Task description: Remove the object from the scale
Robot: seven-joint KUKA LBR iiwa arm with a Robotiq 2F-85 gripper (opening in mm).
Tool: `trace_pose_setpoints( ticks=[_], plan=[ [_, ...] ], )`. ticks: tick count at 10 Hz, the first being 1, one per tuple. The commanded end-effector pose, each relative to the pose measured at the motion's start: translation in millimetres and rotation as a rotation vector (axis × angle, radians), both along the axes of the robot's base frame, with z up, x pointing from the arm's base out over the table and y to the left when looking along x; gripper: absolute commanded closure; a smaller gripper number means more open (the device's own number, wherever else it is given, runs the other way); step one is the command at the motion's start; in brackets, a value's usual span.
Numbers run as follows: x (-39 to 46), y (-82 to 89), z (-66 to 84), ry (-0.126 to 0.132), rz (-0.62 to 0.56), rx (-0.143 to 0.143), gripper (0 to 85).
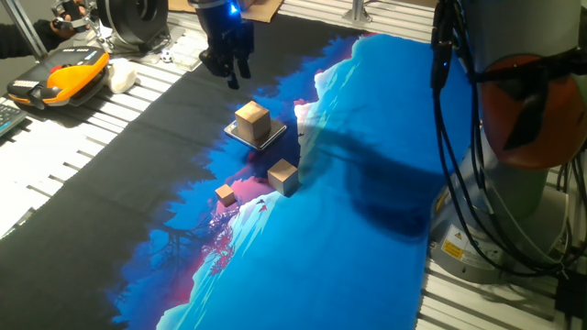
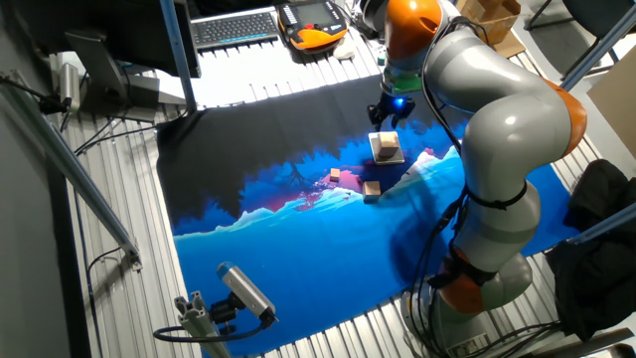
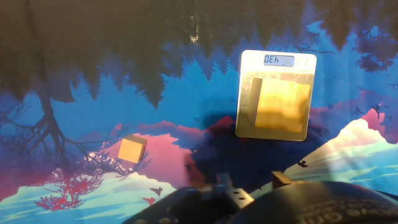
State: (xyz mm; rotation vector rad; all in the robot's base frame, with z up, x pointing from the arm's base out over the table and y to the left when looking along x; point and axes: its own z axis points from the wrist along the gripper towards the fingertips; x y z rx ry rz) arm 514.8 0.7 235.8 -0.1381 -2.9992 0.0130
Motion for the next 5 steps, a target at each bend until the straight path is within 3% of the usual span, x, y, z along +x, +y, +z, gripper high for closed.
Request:
trace_pose_setpoints(
  ticks=[1,5],
  plan=[
    [0.0,0.0,0.0,-0.002,0.0,0.0,85.0],
    [0.0,0.0,0.0,0.0,0.009,0.0,85.0]
  ],
)
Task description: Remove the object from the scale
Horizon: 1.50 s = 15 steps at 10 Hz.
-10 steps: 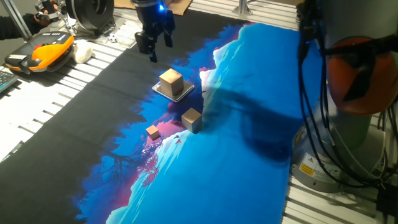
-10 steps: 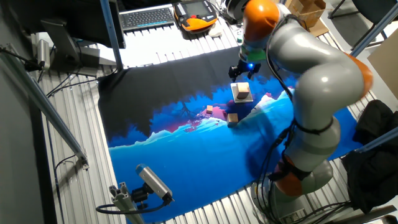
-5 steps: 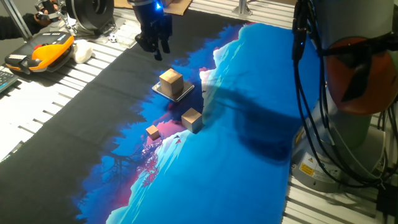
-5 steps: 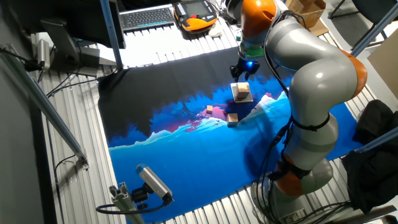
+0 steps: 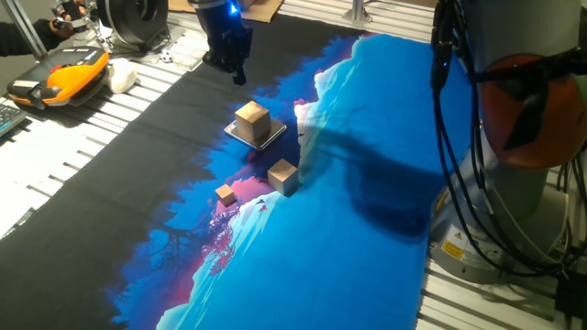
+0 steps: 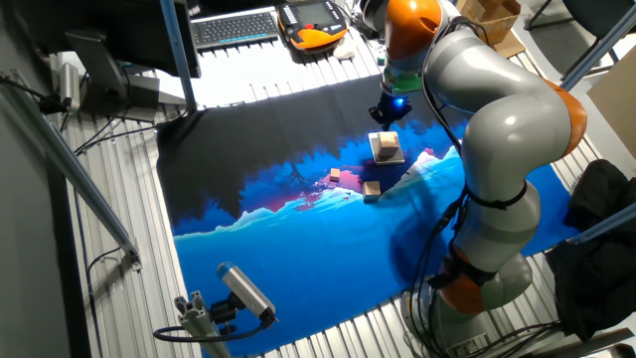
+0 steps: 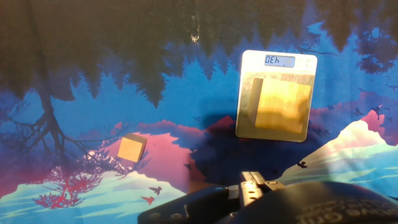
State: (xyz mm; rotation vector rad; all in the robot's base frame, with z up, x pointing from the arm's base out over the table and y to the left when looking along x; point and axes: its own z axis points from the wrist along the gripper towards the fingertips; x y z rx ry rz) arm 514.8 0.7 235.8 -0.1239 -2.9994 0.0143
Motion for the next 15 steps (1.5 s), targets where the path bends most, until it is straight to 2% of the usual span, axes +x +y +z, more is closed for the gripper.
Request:
trace_pose_setpoints(
  ticks=[1,11,13,14,15],
  plan=[
    [0.1,0.0,0.0,0.0,-0.002,0.0,85.0],
    [0.2,0.2,0.1,0.006,-0.009,-0.001,85.0],
    [0.2,0.2,0.1,0.039,-0.05,0.045,85.0],
    [0.2,0.2,0.1,0.044,-0.073,0.048,85.0],
    [0.2,0.2,0.1,0.024,-0.094,0.037,85.0]
  ],
)
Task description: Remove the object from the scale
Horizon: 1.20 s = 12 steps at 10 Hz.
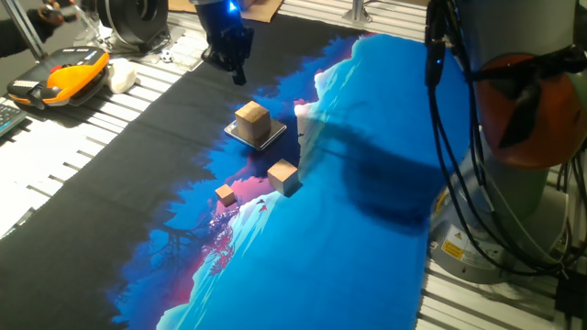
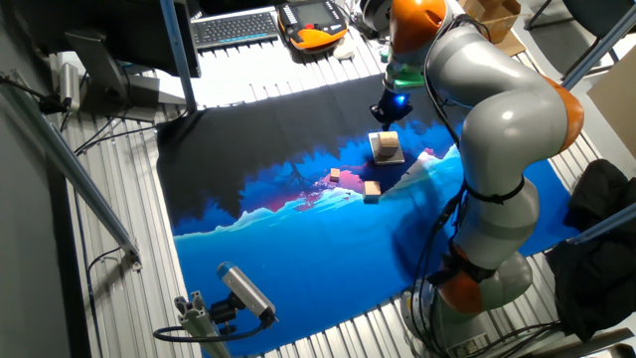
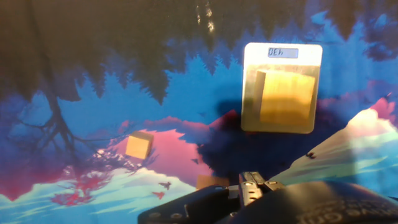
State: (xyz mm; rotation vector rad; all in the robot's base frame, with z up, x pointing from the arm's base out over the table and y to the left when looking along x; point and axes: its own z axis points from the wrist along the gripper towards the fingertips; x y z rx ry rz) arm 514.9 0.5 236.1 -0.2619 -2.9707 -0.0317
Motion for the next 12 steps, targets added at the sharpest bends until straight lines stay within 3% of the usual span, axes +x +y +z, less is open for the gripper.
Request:
trace_pose_setpoints(
  ticks=[1,2,3,4,5,6,8,9,10,11,12],
  plan=[
    [0.0,0.4,-0.2,-0.014,0.009,-0.028,85.0],
    [0.0,0.4,-0.2,-0.022,0.004,-0.017,85.0],
    [0.0,0.4,-0.2,-0.028,-0.022,0.028,85.0],
    [0.0,0.4,-0.2,-0.024,-0.011,0.012,85.0],
    [0.0,0.4,-0.2,-0.028,-0.007,-0.027,85.0],
    [0.0,0.4,-0.2,-0.074,0.008,-0.045,85.0],
    [0.0,0.4,-0.2,-0.079,0.009,-0.084,85.0],
    [0.0,0.4,-0.2,-0.068,0.023,-0.044,85.0],
    [0.0,0.4,-0.2,-0.072,0.037,-0.042,85.0],
    [0.0,0.4,-0.2,-0.07,0.047,-0.077,85.0],
    [0.0,0.4,-0.2,-0.052,0.055,-0.084,85.0]
  ],
)
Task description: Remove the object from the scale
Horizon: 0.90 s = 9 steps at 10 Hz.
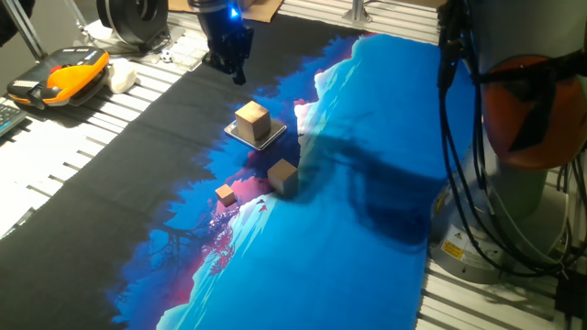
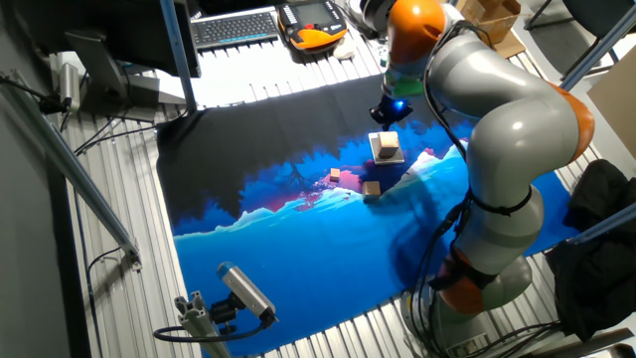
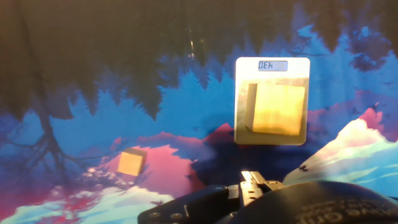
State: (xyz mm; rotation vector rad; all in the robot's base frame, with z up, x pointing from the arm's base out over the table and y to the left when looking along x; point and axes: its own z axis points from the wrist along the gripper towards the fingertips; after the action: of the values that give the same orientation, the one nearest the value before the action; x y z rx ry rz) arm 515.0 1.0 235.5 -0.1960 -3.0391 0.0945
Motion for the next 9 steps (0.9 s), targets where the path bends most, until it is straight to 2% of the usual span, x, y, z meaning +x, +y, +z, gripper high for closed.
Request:
trace_pose_setpoints(
  ticks=[1,2,3,4,5,7,9],
  plan=[
    [-0.1,-0.2,0.3,-0.024,-0.013,-0.021,68.0],
    [0.4,-1.2,-0.5,-0.04,-0.039,-0.052,51.0],
    [5.0,-7.3,-6.2,-0.073,-0.057,-0.057,34.0],
    [11.5,-13.3,-11.6,-0.08,-0.063,-0.06,17.0],
    [18.3,-22.9,-20.2,-0.055,-0.053,-0.059,17.0],
    [31.1,-34.1,-40.4,-0.07,-0.017,-0.057,17.0],
    [37.3,-40.4,-68.4,-0.093,-0.013,-0.051,17.0]
  ],
)
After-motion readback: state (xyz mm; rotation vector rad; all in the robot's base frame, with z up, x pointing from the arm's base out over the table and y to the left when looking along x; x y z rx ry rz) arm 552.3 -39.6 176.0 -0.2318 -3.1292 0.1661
